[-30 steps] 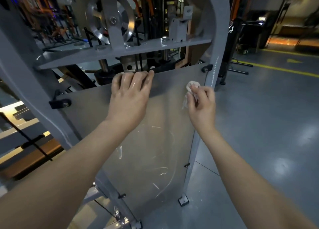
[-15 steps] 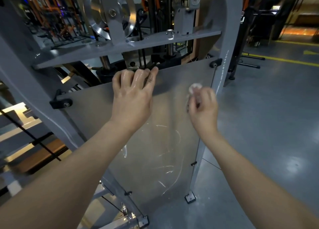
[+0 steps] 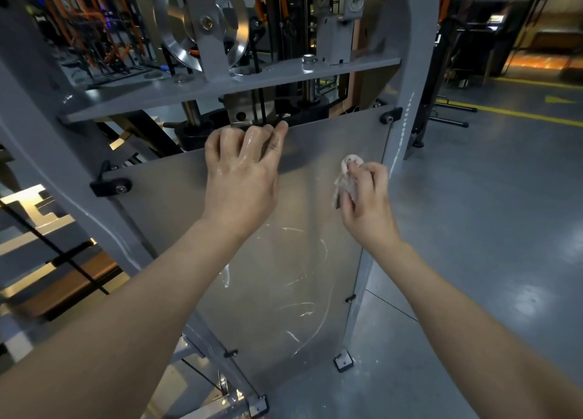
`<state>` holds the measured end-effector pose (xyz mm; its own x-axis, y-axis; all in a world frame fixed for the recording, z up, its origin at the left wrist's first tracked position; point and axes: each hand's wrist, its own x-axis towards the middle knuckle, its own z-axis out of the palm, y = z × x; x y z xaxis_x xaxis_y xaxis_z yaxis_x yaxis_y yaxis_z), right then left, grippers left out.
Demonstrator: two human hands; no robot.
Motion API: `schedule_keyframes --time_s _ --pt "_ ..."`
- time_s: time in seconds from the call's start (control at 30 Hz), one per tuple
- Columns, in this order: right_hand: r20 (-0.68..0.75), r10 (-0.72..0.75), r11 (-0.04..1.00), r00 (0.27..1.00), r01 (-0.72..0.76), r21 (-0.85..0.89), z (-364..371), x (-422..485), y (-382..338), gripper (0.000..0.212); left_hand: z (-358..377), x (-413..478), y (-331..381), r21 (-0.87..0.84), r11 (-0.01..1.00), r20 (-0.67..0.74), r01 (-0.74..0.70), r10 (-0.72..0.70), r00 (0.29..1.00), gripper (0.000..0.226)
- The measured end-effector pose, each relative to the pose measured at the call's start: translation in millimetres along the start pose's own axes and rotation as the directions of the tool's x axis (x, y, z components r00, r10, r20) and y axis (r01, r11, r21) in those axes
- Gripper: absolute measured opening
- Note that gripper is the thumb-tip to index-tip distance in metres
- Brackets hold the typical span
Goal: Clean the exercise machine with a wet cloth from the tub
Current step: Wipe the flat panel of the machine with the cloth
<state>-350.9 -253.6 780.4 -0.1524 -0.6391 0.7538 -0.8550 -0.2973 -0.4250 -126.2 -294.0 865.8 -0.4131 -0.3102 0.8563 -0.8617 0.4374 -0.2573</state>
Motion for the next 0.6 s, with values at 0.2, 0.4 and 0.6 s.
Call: schedule_keyframes --time_s 0.2,0.4,0.6 --pt "-0.189 0.084 0.995 0.978 -0.073 0.062 -8 21 -1 0.04 0 0 0 -0.002 1.0 -0.004 0.004 -0.004 1.0 0.054" --pt "-0.109 -0.069 0.998 0.992 0.068 -0.013 20 -8 2 0.047 2 -1 -1 0.011 1.0 -0.026 -0.001 0.001 1.0 0.053" --pt "-0.231 -0.011 1.0 0.973 0.016 0.018 -6 24 7 0.036 3 0 0 0.015 1.0 -0.029 -0.003 0.003 1.0 0.052"
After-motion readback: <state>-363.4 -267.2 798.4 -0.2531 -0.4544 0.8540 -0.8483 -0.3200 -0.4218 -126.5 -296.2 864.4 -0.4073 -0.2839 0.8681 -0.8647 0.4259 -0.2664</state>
